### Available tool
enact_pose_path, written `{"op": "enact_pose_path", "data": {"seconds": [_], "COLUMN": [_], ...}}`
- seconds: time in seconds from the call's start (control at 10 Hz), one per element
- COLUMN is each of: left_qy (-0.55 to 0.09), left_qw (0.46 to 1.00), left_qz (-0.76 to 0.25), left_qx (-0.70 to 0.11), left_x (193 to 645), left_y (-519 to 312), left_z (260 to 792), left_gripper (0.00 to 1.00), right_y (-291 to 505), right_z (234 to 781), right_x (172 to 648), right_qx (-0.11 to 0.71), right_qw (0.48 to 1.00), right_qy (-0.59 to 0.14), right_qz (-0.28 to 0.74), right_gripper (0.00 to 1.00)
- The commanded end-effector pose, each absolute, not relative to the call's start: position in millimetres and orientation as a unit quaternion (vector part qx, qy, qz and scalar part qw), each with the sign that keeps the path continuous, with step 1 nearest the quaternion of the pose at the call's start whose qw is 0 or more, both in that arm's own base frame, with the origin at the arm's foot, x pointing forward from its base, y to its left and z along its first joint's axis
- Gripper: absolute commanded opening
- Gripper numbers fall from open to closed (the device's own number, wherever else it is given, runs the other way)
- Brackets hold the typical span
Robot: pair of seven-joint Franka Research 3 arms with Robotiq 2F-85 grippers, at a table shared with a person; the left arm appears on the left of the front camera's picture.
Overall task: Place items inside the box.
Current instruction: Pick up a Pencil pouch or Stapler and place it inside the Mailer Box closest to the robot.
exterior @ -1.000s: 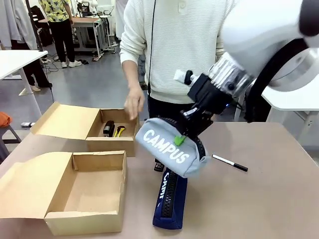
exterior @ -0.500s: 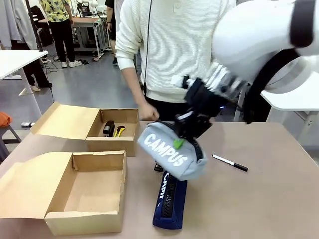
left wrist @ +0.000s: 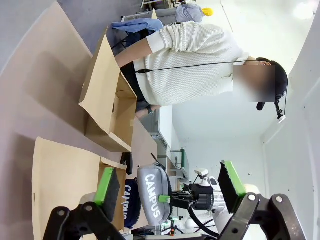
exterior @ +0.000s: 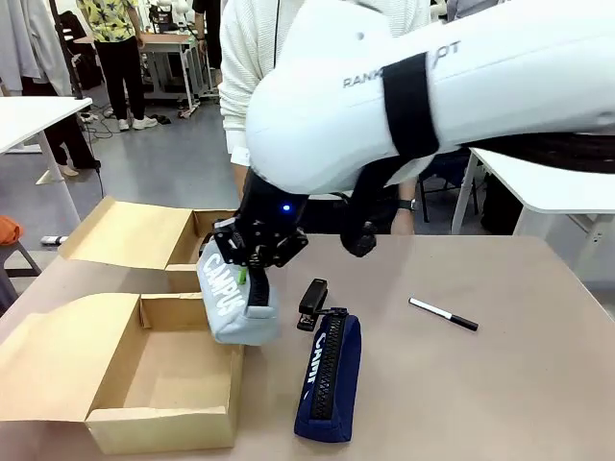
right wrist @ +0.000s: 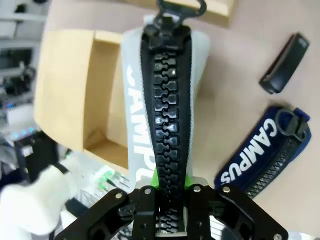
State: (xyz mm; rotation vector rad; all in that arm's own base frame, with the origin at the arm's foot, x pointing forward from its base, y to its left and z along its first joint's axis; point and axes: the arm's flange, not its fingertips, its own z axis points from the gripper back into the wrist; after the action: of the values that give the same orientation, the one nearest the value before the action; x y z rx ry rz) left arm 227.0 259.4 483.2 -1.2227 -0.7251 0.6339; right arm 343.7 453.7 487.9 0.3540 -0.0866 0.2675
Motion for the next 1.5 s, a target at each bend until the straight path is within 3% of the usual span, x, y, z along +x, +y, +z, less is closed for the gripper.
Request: {"op": "enact_pose_path", "data": {"seconds": [0.0,0.2,0.3,0.5,0.9,1.4], "left_qy": [-0.335,-0.335,-0.335,-0.335,-0.335,-0.335], "left_qw": [0.71,0.71,0.71,0.71,0.71,0.71], "left_qz": [0.277,0.277,0.277,0.277,0.277,0.277], "left_qx": [-0.554,-0.554,-0.554,-0.554,-0.554,-0.554], "left_x": [226,226,226,226,226,226], "left_y": [260,260,260,260,260,260], "left_z": [484,484,484,484,484,484], "left_gripper": [1.0,1.0,1.0,1.0,1.0,1.0], "right_y": [497,526,532,549,564,577], "right_z": [478,460,456,439,437,396], "right_x": [343,333,335,340,333,334], "right_qx": [0.159,0.124,0.113,0.118,0.126,0.099], "right_qw": [0.979,0.976,0.97,0.964,0.962,0.957], "right_qy": [-0.022,-0.025,-0.06,-0.04,-0.039,-0.014], "right_qz": [0.123,0.178,0.208,0.236,0.24,0.272], "right_gripper": [0.11,0.11,0.11,0.11,0.11,0.11]}}
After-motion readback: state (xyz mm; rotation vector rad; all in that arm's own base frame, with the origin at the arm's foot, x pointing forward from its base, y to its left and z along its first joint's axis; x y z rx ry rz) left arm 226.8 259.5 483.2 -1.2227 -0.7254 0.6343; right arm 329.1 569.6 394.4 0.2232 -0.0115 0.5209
